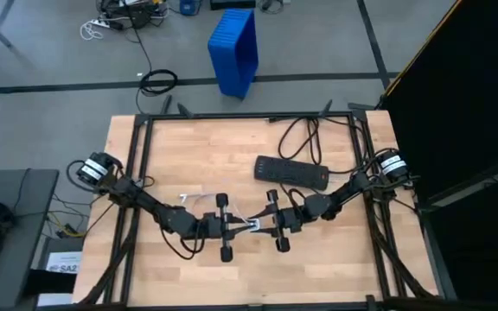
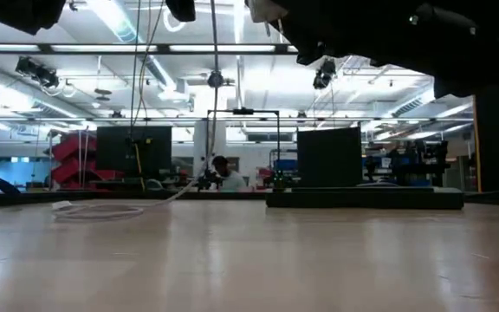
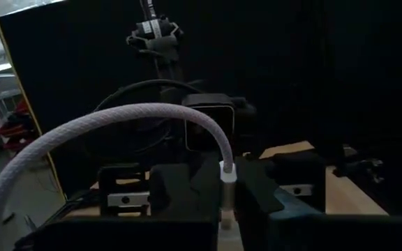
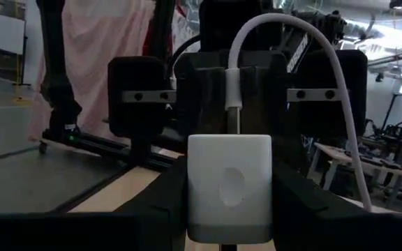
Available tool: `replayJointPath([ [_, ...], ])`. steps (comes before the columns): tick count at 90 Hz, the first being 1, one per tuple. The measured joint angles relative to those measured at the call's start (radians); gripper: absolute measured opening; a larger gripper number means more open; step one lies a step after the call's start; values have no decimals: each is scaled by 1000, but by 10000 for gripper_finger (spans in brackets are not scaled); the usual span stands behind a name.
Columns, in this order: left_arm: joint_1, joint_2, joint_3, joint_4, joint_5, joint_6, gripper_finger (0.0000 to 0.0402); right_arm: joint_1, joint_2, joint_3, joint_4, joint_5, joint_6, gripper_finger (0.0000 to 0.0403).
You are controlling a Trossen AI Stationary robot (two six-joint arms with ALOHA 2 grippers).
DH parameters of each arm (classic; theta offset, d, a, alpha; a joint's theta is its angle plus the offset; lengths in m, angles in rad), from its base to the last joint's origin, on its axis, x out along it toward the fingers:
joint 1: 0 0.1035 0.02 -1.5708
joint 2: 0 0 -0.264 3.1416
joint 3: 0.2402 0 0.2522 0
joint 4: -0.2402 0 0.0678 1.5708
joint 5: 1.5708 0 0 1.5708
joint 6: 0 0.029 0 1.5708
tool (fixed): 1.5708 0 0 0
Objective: Insert USB
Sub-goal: Insert the white charger cable into the white charger adapter
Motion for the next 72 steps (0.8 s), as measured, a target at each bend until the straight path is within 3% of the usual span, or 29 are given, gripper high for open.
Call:
replayJointPath([
  [72,25,0,-1,-9,17,-45,4,0,-1,0,0,-6,3,114],
])
